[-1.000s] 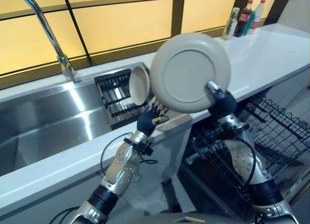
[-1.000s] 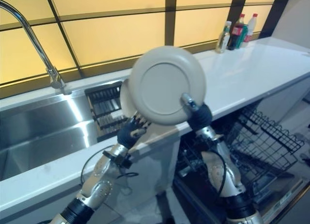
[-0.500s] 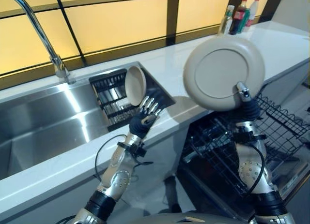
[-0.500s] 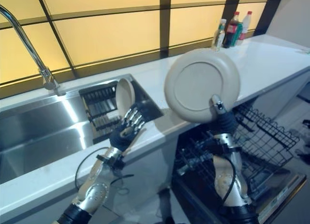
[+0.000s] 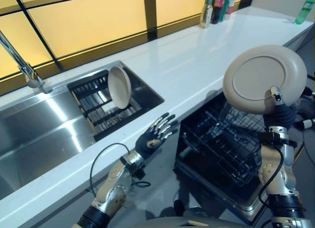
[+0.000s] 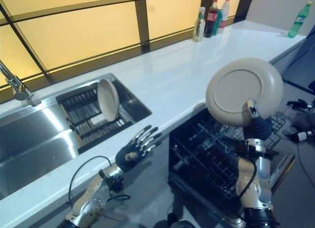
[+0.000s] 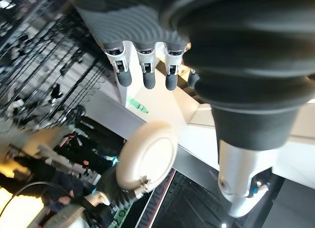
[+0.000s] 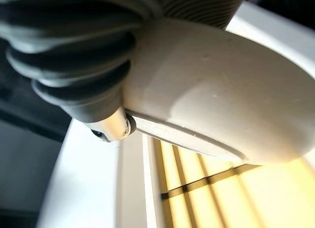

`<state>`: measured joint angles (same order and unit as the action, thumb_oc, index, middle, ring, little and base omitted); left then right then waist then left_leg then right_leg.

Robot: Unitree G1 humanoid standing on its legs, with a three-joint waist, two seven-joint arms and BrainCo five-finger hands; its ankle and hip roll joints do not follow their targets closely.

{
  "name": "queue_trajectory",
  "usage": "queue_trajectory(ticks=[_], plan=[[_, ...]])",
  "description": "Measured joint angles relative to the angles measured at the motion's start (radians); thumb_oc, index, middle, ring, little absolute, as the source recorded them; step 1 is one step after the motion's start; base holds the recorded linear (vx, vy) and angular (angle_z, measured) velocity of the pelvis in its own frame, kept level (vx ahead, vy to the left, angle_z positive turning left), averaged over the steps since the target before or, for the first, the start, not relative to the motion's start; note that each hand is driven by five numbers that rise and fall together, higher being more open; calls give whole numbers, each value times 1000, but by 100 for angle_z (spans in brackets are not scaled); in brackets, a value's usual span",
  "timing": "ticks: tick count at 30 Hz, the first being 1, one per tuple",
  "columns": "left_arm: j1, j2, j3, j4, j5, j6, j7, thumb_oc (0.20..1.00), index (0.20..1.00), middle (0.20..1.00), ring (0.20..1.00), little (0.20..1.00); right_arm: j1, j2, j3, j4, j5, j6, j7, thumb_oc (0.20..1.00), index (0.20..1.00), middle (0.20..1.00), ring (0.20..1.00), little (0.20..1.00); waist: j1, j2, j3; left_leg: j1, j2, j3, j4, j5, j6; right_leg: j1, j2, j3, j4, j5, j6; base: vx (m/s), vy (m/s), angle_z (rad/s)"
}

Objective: Pick up plates and place into dishwasher.

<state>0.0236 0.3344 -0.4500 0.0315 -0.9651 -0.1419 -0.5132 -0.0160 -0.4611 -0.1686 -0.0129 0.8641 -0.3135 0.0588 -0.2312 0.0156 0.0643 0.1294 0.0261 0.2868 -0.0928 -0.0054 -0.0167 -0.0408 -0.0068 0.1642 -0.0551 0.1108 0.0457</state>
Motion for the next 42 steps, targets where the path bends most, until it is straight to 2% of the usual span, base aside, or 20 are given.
queue_trajectory(ticks=[5,8,12,16,20,24,34,42], plan=[[26,16,4,34,14,12,-19,1000,1000,1000,1000,1000,1,-83,-27,130,-80,60,3,200,200,200,200,200,2,-2,3,-2,5,-2,1,-2,-3,-1,5,-5,-1,0,-1,28,-77,0],[55,30,30,39,14,40,-59,1000,1000,1000,1000,1000,4,-124,-26,249,-119,110,57,200,200,200,200,200,8,-7,10,-6,5,-12,5,-2,-3,0,3,-12,-1,-1,-2,20,-107,8],[74,64,47,43,30,50,-115,1000,1000,1000,1000,1000,25,-187,-2,347,-189,164,128,200,200,200,200,200,33,-17,29,-20,5,-37,5,0,-1,-4,-1,-39,-1,-2,-4,19,-125,15],[70,69,49,41,48,62,-142,1000,1000,1000,1000,1000,23,-222,61,424,-278,180,165,200,200,200,200,200,64,-27,39,-37,9,-63,22,-1,-4,4,-1,-66,-1,-7,-10,29,-127,20],[69,80,53,32,48,72,-163,1000,1000,1000,1000,1000,18,-234,105,527,-418,190,118,200,200,200,200,200,109,-52,54,-47,16,-89,44,-4,-9,7,0,-93,1,-9,-16,37,-88,20],[72,89,76,26,49,97,-175,1000,1000,1000,1000,1000,6,-236,113,597,-525,202,62,200,200,200,200,200,135,-65,66,-55,19,-102,59,-5,-10,7,0,-103,15,-14,-22,35,-39,10],[110,116,123,27,48,131,-177,1000,1000,1000,1000,1000,11,-329,146,671,-874,228,57,200,200,200,200,200,132,-74,77,-53,19,-119,70,-5,-11,13,-3,-117,30,-20,-29,44,9,4],[112,128,123,28,47,132,-180,1000,1000,1000,1000,1000,15,-341,172,731,-972,231,40,200,200,200,200,200,125,-71,80,-53,19,-118,73,-5,-11,14,-3,-118,31,-20,-28,0,0,0]])
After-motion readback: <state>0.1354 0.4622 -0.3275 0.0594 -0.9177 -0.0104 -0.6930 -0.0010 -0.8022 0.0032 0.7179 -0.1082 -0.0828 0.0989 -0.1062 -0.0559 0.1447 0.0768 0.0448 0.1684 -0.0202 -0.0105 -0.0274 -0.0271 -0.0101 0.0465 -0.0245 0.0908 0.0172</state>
